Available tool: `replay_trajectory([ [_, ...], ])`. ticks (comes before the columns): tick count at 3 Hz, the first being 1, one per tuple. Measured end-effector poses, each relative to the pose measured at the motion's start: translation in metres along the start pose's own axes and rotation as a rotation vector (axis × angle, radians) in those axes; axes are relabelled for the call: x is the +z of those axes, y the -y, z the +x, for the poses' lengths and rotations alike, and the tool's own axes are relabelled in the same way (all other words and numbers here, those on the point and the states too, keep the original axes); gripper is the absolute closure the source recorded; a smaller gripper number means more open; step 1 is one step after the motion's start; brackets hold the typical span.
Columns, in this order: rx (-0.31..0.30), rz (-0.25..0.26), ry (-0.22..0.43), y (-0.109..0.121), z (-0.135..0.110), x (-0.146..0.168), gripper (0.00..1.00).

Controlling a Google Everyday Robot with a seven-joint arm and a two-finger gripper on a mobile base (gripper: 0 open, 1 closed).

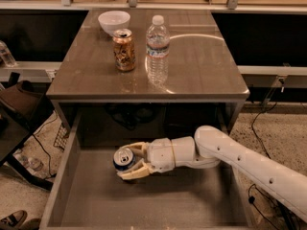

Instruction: Place pepsi can into top drawer

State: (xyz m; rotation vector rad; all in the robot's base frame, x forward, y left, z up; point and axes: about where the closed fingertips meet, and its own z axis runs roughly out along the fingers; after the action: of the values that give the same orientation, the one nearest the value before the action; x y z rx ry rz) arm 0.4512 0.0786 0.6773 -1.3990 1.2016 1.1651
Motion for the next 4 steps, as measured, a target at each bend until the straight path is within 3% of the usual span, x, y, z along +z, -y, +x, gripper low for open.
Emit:
replay_trajectory([
  [1,0.006,-0.006,0.006,-0.0015,0.0014,0.0030,0.86],
  [2,0.005,-0.011,0.008,-0.0025,0.0008,0.0053,0.55],
  [3,0.005,-0.014,0.008,-0.0031,0.0004,0.0066,0.33],
  [4,0.004,-0.019,0.010,-0.0041,-0.0003,0.0088,0.02],
])
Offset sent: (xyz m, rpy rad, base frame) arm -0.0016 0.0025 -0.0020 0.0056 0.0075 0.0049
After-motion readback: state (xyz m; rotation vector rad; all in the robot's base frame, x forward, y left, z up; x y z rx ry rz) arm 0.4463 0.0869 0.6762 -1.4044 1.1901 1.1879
